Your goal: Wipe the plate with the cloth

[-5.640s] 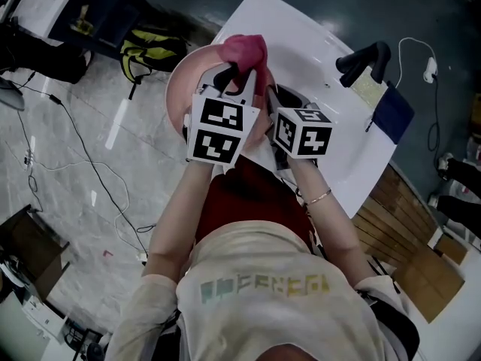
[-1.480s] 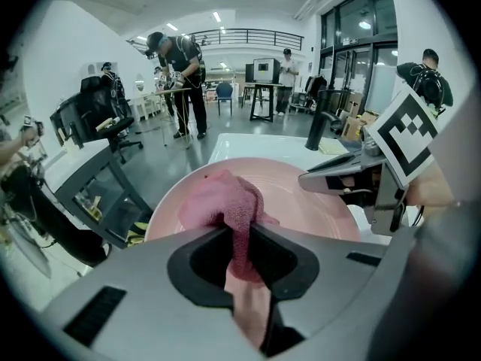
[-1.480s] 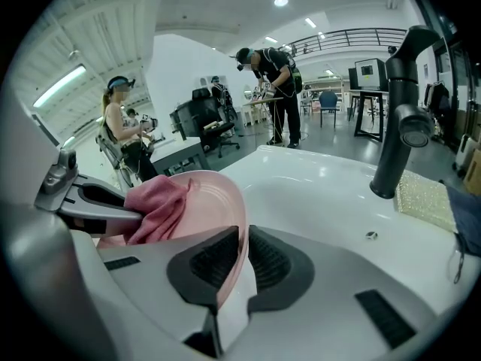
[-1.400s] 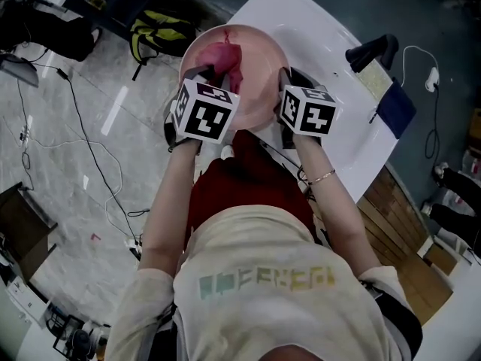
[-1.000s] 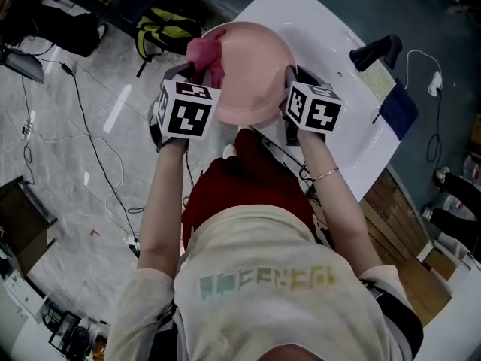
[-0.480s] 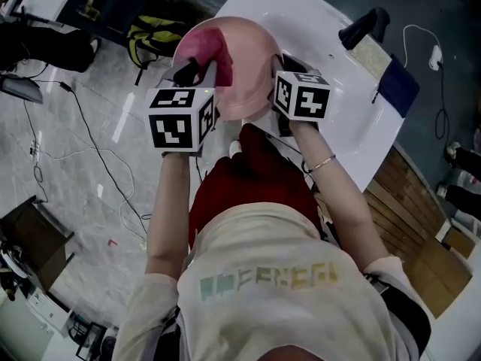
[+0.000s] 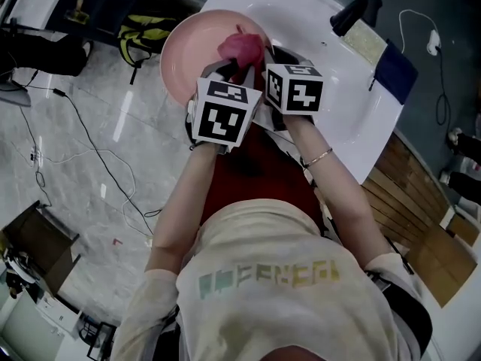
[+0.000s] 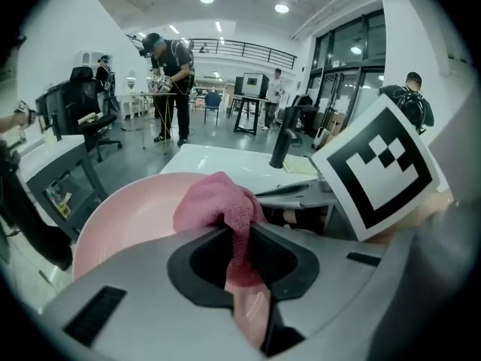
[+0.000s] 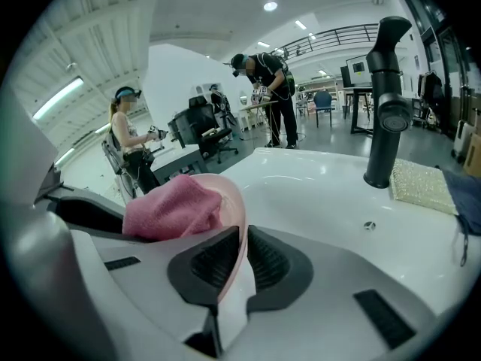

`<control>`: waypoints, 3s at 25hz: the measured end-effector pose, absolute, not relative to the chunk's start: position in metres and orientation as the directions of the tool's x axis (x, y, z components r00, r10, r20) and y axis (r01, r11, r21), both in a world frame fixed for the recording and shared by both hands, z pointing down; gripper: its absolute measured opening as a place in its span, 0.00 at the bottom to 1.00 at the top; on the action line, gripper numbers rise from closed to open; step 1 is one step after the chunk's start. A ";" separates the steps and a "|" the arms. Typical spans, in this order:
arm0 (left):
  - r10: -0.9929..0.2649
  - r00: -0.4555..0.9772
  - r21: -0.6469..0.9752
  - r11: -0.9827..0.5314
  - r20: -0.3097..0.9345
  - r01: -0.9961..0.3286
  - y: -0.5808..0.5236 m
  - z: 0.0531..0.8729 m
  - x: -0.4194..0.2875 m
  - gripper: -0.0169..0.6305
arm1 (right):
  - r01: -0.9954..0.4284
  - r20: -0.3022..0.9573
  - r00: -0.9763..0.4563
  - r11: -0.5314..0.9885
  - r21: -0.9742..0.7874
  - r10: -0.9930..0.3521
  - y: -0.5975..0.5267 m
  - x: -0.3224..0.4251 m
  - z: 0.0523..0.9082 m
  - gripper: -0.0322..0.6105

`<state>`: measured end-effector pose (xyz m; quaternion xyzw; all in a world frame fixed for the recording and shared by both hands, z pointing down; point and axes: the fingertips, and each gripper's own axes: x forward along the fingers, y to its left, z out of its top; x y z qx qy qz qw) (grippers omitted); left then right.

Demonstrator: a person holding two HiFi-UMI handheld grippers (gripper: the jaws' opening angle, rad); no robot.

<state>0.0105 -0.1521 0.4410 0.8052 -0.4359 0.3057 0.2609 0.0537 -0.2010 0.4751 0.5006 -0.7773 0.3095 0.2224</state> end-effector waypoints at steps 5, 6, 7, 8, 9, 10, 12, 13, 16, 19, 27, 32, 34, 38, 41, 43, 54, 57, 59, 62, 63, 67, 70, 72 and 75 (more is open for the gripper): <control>-0.518 0.422 0.140 -0.496 0.744 -0.857 -0.137 0.452 0.013 0.13 | -0.915 0.655 -0.401 0.313 -0.254 -0.641 -0.201 0.054 0.475 0.14; -0.515 0.418 0.136 -0.497 0.749 -0.857 -0.133 0.454 0.012 0.13 | -0.915 0.655 -0.400 0.315 -0.251 -0.641 -0.201 0.055 0.476 0.14; -0.511 0.414 0.132 -0.499 0.753 -0.856 -0.130 0.455 0.010 0.13 | -0.916 0.654 -0.399 0.317 -0.248 -0.642 -0.201 0.055 0.476 0.14; -0.508 0.411 0.128 -0.502 0.757 -0.856 -0.126 0.457 0.008 0.13 | -0.916 0.654 -0.398 0.318 -0.245 -0.643 -0.201 0.055 0.477 0.14; -0.504 0.407 0.123 -0.504 0.762 -0.855 -0.123 0.458 0.006 0.13 | -0.916 0.654 -0.397 0.318 -0.243 -0.644 -0.201 0.055 0.477 0.14; -0.500 0.404 0.119 -0.507 0.766 -0.854 -0.120 0.459 0.004 0.13 | -0.917 0.655 -0.396 0.318 -0.242 -0.644 -0.201 0.055 0.478 0.14; -0.493 0.396 0.109 -0.512 0.775 -0.852 -0.114 0.459 -0.001 0.13 | -0.917 0.657 -0.394 0.319 -0.238 -0.643 -0.200 0.055 0.478 0.14; -0.491 0.390 0.103 -0.513 0.779 -0.852 -0.112 0.459 -0.004 0.13 | -0.918 0.657 -0.392 0.320 -0.234 -0.644 -0.201 0.055 0.478 0.14; -0.491 0.368 0.077 -0.516 0.790 -0.853 -0.106 0.460 -0.014 0.13 | -0.923 0.661 -0.378 0.317 -0.217 -0.648 -0.200 0.057 0.475 0.14; -0.496 0.344 0.050 -0.513 0.797 -0.857 -0.099 0.461 -0.025 0.13 | -0.926 0.665 -0.368 0.316 -0.204 -0.650 -0.199 0.057 0.474 0.14; -0.521 0.298 0.024 -0.468 0.800 -0.884 -0.092 0.459 -0.061 0.13 | -0.932 0.669 -0.350 0.317 -0.177 -0.656 -0.195 0.056 0.472 0.14; -0.536 0.251 -0.013 -0.441 0.806 -0.898 -0.096 0.459 -0.082 0.13 | -0.935 0.673 -0.340 0.312 -0.168 -0.656 -0.194 0.057 0.472 0.15; -0.542 0.235 -0.026 -0.429 0.807 -0.903 -0.099 0.458 -0.091 0.13 | -0.936 0.674 -0.338 0.312 -0.166 -0.656 -0.194 0.057 0.471 0.15; -0.551 0.215 -0.033 -0.406 0.806 -0.913 -0.107 0.456 -0.109 0.13 | -0.935 0.676 -0.337 0.313 -0.163 -0.655 -0.193 0.056 0.471 0.15; -0.560 0.201 -0.038 -0.386 0.804 -0.922 -0.114 0.456 -0.121 0.13 | -0.932 0.676 -0.345 0.321 -0.166 -0.651 -0.192 0.054 0.472 0.15; -0.568 0.191 -0.045 -0.374 0.801 -0.926 -0.121 0.455 -0.128 0.13 | -0.931 0.676 -0.349 0.325 -0.168 -0.649 -0.192 0.053 0.473 0.15; -0.744 0.135 -0.111 -0.271 0.655 -0.956 -0.167 0.419 -0.153 0.13 | -0.919 0.667 -0.367 0.361 -0.155 -0.648 -0.196 0.050 0.478 0.15; -0.782 0.133 -0.095 -0.238 0.609 -0.967 -0.176 0.407 -0.155 0.13 | -0.921 0.664 -0.358 0.364 -0.137 -0.656 -0.198 0.050 0.477 0.14; -0.803 0.140 -0.072 -0.221 0.579 -0.973 -0.181 0.400 -0.156 0.13 | -0.924 0.656 -0.344 0.365 -0.110 -0.672 -0.200 0.051 0.475 0.14; -0.825 0.148 -0.040 -0.202 0.546 -0.978 -0.185 0.392 -0.157 0.13 | -0.929 0.630 -0.333 0.360 -0.090 -0.701 -0.204 0.050 0.470 0.15; -0.829 0.150 -0.035 -0.199 0.539 -0.979 -0.186 0.390 -0.156 0.13 | -0.929 0.621 -0.333 0.358 -0.090 -0.709 -0.205 0.049 0.468 0.14; -0.841 0.157 -0.027 -0.199 0.518 -0.980 -0.189 0.386 -0.152 0.13 | -0.933 0.586 -0.328 0.350 -0.080 -0.741 -0.212 0.051 0.462 0.14; -0.852 0.163 -0.017 -0.197 0.497 -0.980 -0.190 0.380 -0.152 0.13 | -0.938 0.553 -0.323 0.338 -0.080 -0.768 -0.216 0.052 0.451 0.14; -0.864 0.163 -0.013 -0.192 0.477 -0.981 -0.189 0.374 -0.154 0.13 | -0.940 0.532 -0.322 0.330 -0.083 -0.783 -0.215 0.052 0.442 0.15; -0.881 0.162 -0.005 -0.183 0.444 -0.983 -0.185 0.365 -0.155 0.13 | -0.940 0.490 -0.330 0.330 -0.089 -0.807 -0.214 0.049 0.424 0.15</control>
